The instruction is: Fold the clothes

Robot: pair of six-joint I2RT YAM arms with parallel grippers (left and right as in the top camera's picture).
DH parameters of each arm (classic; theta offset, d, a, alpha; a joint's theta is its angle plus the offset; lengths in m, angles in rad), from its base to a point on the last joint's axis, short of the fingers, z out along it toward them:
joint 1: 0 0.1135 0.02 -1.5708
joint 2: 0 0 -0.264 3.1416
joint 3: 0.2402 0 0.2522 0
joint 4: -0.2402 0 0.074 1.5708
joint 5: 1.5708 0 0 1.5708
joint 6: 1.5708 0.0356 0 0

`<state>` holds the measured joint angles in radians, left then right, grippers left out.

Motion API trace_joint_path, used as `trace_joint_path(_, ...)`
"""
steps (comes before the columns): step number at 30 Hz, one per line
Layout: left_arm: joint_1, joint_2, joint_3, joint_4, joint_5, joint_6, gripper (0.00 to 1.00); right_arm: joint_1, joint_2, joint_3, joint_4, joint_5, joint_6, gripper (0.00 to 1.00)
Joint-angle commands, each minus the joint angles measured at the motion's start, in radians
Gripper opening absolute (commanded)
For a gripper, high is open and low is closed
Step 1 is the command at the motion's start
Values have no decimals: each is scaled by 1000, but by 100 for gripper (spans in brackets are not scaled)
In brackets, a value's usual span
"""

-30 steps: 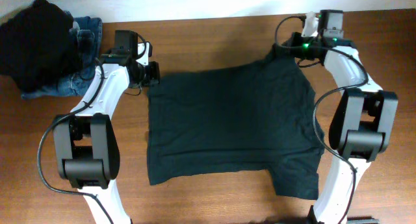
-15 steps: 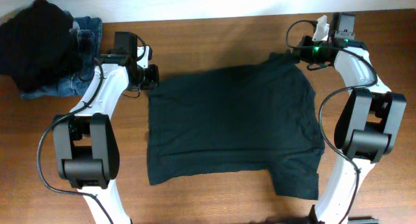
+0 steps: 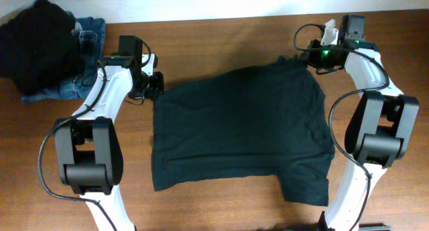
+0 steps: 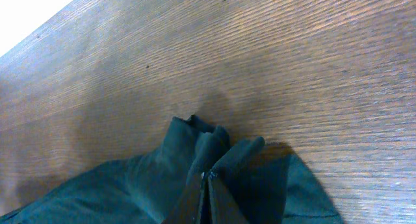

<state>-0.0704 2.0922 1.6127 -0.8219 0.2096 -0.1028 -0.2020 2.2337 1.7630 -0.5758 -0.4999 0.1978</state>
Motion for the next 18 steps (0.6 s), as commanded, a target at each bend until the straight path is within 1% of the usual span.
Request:
trace_joint_path(1,8,-43,7,-18,11,31,1,4,-36,-6,-12,-35,-10,4)
trace_joint_path(5,8,-53,7,-19,11,46,1,-2,-36,-6,-31,-35,-10,4)
trace_joint_path(9,9,-56,7,-19,-21,48,1,-19,-39,-6,-68,-35,-10,4)
trace_joint_path(18,50,-56,7,-21,-30,48,1,-62,-68,-6,-186,-39,-13,4)
